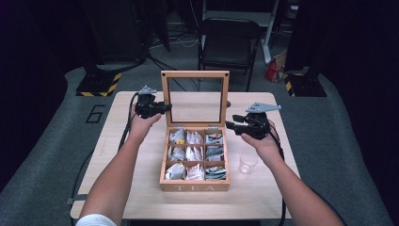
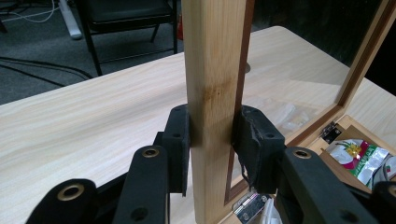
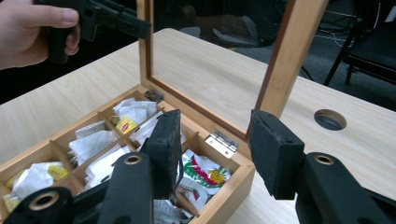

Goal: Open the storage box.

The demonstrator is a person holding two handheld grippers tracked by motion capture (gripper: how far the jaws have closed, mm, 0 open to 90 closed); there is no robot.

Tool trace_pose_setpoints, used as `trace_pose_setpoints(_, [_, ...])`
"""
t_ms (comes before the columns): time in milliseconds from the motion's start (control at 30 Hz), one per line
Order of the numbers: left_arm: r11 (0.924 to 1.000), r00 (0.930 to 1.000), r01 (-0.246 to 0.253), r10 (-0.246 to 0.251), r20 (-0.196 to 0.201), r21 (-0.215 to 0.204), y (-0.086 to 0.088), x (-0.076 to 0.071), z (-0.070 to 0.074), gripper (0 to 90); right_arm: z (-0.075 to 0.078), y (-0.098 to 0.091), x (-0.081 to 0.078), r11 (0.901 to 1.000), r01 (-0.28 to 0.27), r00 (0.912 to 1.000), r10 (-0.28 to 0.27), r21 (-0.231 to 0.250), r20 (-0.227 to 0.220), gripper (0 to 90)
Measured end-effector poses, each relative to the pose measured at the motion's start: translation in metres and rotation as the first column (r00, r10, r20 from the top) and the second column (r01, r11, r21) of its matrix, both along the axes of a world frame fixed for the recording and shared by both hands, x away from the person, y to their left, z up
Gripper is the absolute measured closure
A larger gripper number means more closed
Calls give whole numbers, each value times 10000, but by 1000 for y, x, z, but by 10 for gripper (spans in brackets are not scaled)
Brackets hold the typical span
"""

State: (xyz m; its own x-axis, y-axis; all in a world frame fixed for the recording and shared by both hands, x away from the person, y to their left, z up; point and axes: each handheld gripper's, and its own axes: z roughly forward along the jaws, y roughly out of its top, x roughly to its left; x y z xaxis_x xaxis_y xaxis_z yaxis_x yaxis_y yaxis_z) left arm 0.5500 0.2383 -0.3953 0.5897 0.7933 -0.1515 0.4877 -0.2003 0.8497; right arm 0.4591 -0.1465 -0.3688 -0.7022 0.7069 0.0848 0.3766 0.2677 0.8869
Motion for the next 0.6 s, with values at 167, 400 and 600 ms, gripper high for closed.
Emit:
trace_pose_setpoints(167, [9999, 10000, -12, 12, -32, 125, -1, 1, 1, 651, -1, 1, -5, 9999, -128, 9999, 128, 2, -82, 539])
trace_pose_setpoints(400, [9999, 9999, -38, 40, -93, 144, -1, -2, 2, 607, 0, 2, -14, 9995, -265, 9993, 270, 181, -272, 507])
trace_pose_setpoints(600, [9999, 9999, -118, 119, -66, 86, 5, -7, 5, 578, -2, 5, -24, 9992, -335, 9988, 341, 197, -338, 499])
